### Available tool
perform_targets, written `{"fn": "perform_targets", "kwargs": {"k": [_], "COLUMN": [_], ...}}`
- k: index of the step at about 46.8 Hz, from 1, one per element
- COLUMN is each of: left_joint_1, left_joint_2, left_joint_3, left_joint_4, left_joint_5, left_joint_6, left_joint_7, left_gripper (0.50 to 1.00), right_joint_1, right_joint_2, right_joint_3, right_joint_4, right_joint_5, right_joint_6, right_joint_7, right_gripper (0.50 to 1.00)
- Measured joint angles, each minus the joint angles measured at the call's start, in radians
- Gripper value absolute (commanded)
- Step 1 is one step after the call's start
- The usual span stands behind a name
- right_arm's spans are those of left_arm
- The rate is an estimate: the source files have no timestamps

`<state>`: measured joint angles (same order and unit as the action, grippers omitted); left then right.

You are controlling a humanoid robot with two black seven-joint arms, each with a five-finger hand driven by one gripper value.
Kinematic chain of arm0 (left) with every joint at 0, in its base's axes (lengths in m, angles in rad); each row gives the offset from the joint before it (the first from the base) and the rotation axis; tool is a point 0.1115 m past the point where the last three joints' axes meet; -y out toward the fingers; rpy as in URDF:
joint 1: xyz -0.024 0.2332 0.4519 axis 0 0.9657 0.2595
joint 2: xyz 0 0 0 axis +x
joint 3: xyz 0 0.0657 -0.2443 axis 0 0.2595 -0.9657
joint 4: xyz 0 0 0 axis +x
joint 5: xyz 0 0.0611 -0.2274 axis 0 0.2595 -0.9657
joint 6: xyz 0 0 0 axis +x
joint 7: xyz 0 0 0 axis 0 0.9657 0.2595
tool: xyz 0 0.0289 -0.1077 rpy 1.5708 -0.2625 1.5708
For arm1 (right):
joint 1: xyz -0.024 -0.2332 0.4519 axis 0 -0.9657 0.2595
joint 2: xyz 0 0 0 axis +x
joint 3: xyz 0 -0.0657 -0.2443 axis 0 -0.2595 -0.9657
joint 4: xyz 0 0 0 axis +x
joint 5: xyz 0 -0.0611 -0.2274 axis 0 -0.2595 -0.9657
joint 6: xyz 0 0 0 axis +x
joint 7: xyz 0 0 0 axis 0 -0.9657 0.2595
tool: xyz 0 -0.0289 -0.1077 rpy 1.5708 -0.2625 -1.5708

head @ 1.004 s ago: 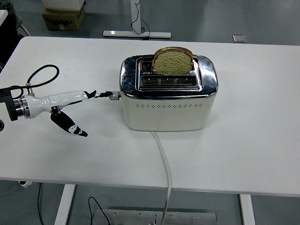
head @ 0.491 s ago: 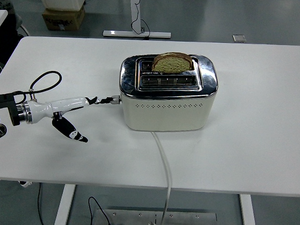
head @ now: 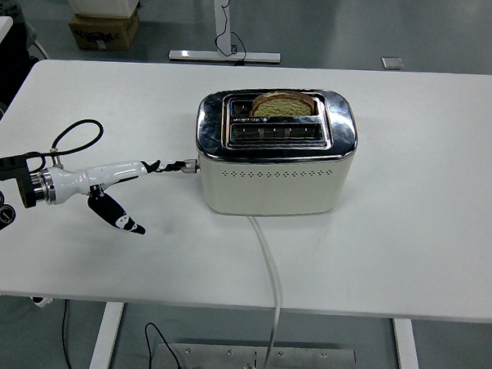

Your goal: Press down toaster

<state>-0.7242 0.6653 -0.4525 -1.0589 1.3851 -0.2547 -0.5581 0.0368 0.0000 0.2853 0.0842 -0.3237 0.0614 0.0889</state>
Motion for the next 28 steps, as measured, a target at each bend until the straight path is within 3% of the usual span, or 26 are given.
{"fn": "perform_targets", "kwargs": {"k": [28], "left_joint_1": [0.0], "left_joint_2": [-0.017], "left_joint_3": [0.019], "left_joint_4": [0.013], "left_joint_5": [0.0], "left_joint_6": [0.002], "left_joint_7": [0.0], "left_gripper": [1.0], "right_joint_1": [0.0], "right_joint_2": [0.0], "right_joint_3": [0.0], "right_joint_4": [0.0], "right_joint_5": [0.0], "right_joint_6": [0.0], "right_joint_7": [0.0], "right_gripper": [0.998]}}
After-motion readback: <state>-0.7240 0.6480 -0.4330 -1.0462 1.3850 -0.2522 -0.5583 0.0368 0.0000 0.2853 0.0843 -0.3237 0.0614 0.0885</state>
